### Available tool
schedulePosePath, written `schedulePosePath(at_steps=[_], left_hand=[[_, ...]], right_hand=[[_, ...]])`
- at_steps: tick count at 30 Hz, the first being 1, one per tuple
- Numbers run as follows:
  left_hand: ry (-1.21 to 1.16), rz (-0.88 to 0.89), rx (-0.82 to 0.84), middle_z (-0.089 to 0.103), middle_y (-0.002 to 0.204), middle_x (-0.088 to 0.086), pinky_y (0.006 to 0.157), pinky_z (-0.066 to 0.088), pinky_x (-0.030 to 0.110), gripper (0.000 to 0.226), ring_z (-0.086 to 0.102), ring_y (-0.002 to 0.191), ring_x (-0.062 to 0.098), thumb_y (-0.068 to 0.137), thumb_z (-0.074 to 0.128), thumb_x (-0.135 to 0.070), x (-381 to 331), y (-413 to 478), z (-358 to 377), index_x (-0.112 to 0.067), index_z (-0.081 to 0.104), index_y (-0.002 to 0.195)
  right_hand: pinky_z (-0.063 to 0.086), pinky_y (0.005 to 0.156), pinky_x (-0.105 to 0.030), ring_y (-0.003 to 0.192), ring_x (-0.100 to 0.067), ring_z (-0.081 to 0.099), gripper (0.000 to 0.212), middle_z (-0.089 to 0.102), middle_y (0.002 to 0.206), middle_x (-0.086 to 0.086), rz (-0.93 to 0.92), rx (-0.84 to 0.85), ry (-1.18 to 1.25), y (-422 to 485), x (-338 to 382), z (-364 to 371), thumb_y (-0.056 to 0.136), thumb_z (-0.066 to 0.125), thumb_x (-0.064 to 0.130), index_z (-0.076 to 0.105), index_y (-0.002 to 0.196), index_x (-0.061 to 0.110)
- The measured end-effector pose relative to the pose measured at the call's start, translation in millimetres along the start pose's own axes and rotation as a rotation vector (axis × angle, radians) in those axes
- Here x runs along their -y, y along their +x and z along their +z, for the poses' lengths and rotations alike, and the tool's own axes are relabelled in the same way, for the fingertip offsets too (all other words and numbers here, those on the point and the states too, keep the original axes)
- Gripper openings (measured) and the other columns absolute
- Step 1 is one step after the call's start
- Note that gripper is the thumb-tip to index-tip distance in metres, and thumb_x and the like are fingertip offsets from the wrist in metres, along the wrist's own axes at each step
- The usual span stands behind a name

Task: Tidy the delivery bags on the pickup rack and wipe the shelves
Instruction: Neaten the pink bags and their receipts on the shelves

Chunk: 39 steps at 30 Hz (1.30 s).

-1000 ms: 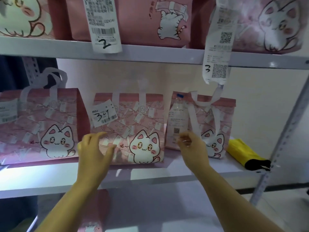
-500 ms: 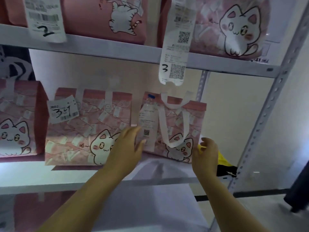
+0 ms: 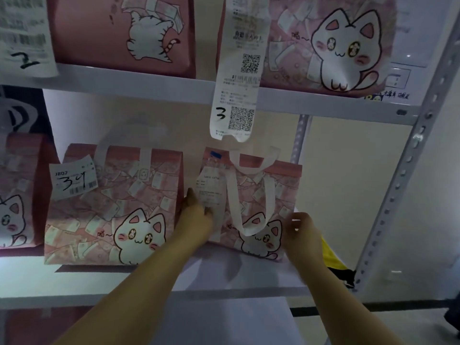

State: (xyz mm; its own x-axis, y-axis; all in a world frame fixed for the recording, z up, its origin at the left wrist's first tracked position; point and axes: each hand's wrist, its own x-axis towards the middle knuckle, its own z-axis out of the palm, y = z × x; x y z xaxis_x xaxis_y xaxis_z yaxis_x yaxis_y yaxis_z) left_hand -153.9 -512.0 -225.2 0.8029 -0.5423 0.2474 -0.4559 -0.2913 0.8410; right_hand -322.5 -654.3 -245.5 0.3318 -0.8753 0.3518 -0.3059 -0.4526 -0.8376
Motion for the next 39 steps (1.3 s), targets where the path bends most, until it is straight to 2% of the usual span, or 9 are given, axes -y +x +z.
schedulePosePath(at_steps=[4,8,13,20,25,29,31,35,39], left_hand=[[-0.013,0.021,-0.008,0.042,0.134,0.012,0.092,0.043,0.031,0.048,0.047,0.12,0.031,0.093,0.047,-0.008,-1.4,-8.6,6.3,-0.008,0.03,0.137],[0.002,0.061,-0.079,0.038,0.135,0.014,0.101,0.043,0.042,0.049,0.045,0.122,0.031,0.091,0.05,-0.008,2.7,-9.6,8.1,-0.008,0.033,0.137],[-0.029,0.001,-0.03,0.045,0.136,0.013,0.092,0.05,0.043,0.054,0.051,0.118,0.03,0.092,0.047,-0.01,2.0,-4.4,6.7,-0.012,0.025,0.141],[-0.091,0.071,-0.05,0.052,0.119,-0.005,0.061,0.039,0.011,0.031,0.052,0.097,0.011,0.094,0.045,-0.006,2.3,-18.4,14.6,-0.014,0.046,0.124],[-0.052,0.117,-0.137,0.053,0.119,0.005,0.073,0.053,0.027,0.033,0.057,0.099,0.017,0.091,0.049,-0.008,11.1,-32.1,8.3,-0.018,0.048,0.123],[0.019,0.177,-0.18,0.048,0.118,0.004,0.076,0.043,0.019,0.045,0.048,0.097,0.01,0.09,0.052,-0.007,9.1,-47.6,3.4,-0.017,0.042,0.132],[0.015,0.198,-0.187,0.047,0.121,0.003,0.073,0.043,0.012,0.048,0.049,0.097,0.009,0.089,0.054,-0.008,8.8,-53.1,-0.8,-0.019,0.041,0.134],[-0.056,0.213,-0.212,0.05,0.126,-0.001,0.091,0.05,0.032,0.046,0.053,0.112,0.013,0.088,0.06,-0.015,7.0,-65.7,-13.5,-0.021,0.043,0.13],[-0.1,0.232,-0.276,0.054,0.112,-0.011,0.081,0.047,0.019,0.035,0.055,0.1,0.003,0.085,0.065,-0.017,0.0,-83.9,-33.5,-0.021,0.052,0.116]], right_hand=[[0.057,0.062,-0.047,0.066,-0.023,0.065,0.012,0.063,0.082,0.004,0.038,-0.019,0.077,4.7,-5.6,-2.6,0.091,0.056,0.02,0.05,0.102,0.021],[0.056,0.064,-0.05,0.071,-0.027,0.064,0.018,0.062,0.084,0.001,0.067,-0.016,0.125,6.2,-6.3,-6.8,0.092,0.045,0.01,0.05,0.102,0.024],[0.053,0.065,-0.044,0.07,-0.026,0.062,0.027,0.06,0.082,0.003,0.07,-0.009,0.119,6.4,-5.6,-19.1,0.091,0.036,0.004,0.047,0.103,0.027],[0.05,0.054,-0.03,0.068,-0.014,0.059,0.032,0.057,0.082,0.006,0.073,-0.006,0.132,4.0,-10.9,-28.1,0.093,0.037,0.002,0.048,0.105,0.03],[0.052,0.057,-0.029,0.074,-0.011,0.06,0.031,0.06,0.092,0.001,0.081,0.003,0.162,-1.4,-10.0,-27.8,0.095,0.041,0.007,0.055,0.111,0.029],[0.057,0.075,-0.043,0.089,-0.021,0.062,0.039,0.062,0.104,-0.002,0.102,0.02,0.16,-7.1,-9.2,-26.3,0.092,0.039,0.005,0.055,0.12,0.026],[0.053,0.082,-0.041,0.099,-0.021,0.059,0.041,0.06,0.113,-0.002,0.089,-0.003,0.137,-10.2,-9.2,-27.4,0.091,0.04,0.004,0.052,0.127,0.021],[0.039,0.086,-0.027,0.111,-0.017,0.051,0.038,0.053,0.125,-0.003,-0.067,-0.11,0.008,-20.8,-0.1,-36.3,0.093,0.051,0.012,0.049,0.13,0.014],[0.047,0.087,-0.031,0.101,-0.013,0.054,0.027,0.058,0.112,0.0,-0.267,-0.168,0.05,-39.9,26.4,-38.7,0.091,0.057,0.014,0.059,0.118,0.013]])
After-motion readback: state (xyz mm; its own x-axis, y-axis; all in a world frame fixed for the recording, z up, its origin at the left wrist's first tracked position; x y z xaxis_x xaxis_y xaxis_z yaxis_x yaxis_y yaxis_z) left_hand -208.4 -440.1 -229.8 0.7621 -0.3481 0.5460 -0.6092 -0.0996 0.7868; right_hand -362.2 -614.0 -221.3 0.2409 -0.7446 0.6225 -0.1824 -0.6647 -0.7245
